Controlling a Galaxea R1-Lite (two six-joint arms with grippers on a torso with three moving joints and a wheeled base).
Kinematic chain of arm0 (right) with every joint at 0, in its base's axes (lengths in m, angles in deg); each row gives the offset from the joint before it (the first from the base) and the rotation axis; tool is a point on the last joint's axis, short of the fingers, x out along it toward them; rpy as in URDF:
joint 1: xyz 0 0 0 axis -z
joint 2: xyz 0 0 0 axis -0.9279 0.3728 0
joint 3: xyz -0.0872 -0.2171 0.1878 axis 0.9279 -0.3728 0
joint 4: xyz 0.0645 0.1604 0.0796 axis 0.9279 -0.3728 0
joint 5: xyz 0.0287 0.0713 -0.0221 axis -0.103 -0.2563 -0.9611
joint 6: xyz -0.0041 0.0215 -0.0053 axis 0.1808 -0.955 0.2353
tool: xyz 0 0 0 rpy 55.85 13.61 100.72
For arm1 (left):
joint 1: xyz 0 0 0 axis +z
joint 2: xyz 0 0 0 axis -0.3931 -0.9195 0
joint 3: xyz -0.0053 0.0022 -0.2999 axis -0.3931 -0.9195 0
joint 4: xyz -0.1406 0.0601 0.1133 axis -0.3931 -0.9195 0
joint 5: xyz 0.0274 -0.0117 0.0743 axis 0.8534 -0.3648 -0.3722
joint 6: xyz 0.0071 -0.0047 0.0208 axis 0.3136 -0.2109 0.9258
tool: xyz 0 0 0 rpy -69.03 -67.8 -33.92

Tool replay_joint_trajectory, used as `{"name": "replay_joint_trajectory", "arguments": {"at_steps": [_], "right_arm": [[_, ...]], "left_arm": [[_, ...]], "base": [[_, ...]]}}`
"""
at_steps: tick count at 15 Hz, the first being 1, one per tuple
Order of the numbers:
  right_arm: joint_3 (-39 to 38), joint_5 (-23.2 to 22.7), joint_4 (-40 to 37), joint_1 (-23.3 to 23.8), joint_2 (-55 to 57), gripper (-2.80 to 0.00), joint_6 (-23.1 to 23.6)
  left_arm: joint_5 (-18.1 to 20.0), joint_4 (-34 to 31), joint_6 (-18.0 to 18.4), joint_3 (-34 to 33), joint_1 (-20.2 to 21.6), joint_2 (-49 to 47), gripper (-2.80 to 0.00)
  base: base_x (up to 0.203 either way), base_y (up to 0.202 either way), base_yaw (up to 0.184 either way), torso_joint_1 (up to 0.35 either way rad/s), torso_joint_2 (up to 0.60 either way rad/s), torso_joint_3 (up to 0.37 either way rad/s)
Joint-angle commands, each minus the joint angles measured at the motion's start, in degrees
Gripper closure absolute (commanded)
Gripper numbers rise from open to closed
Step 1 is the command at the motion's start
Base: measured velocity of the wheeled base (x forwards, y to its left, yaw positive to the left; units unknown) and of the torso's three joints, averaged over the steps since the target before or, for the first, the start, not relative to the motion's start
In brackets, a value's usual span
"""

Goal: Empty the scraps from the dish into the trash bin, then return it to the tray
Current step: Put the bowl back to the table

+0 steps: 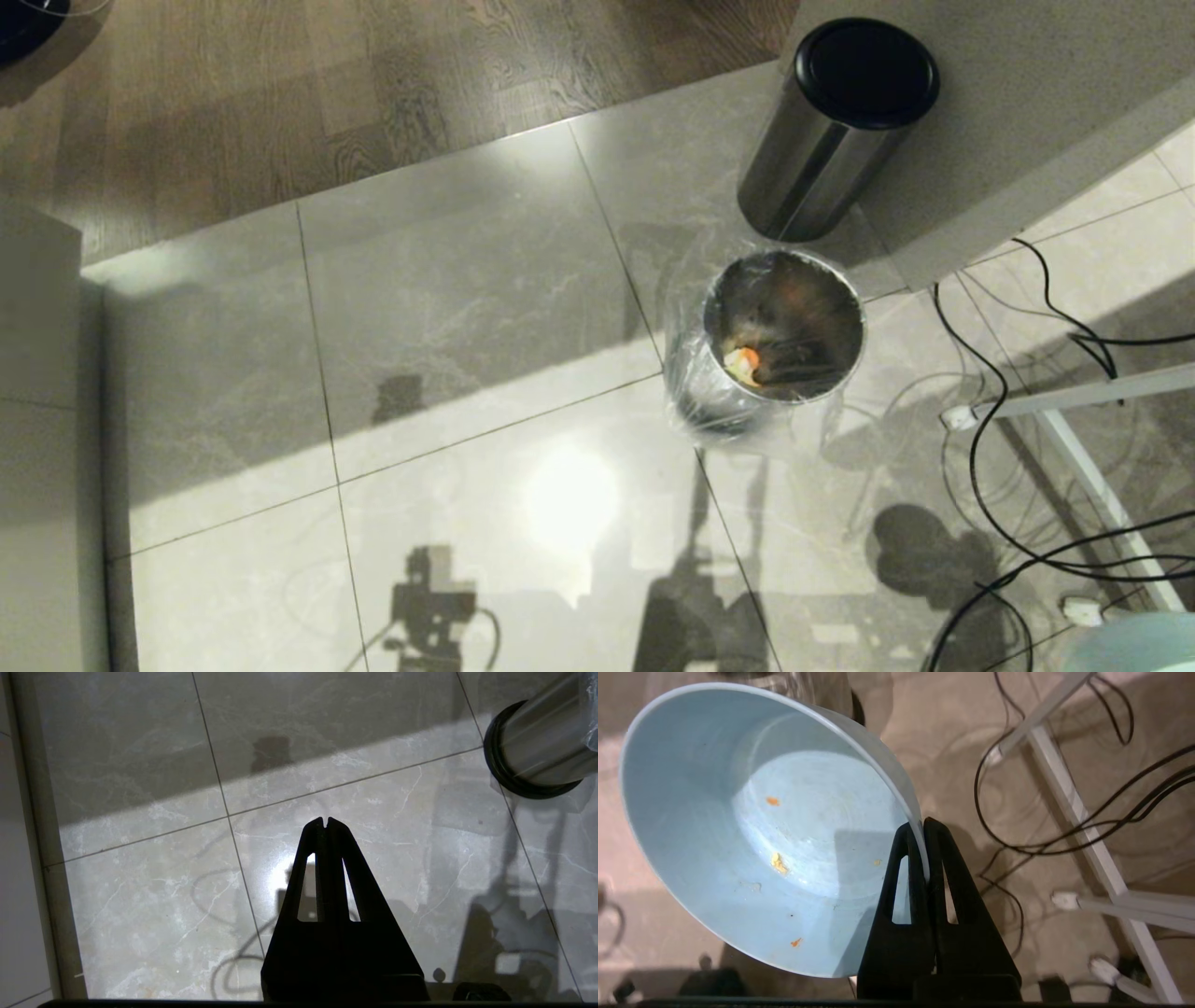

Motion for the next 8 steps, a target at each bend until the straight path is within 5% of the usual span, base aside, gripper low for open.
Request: {"name": "replay_joint_trajectory", "arguments": {"at_steps": [1,8], "right_arm": [[0.00,0.14,0.12,0.18,-4.24,0.00,-1.73],[0.00,0.68,0.20,0.18,-4.24,0.00,-6.07]], "left_arm": [[-0.03,0.05,-0.06,0.00,-0.03,-0.06,0.00],[-0.03,0.05,-0.06,0.00,0.00,-0.06,0.00]], "base": [[0.000,0.000,0.000,0.000,0.00,0.000],[0.000,0.000,0.000,0.000,0.00,0.000]]}}
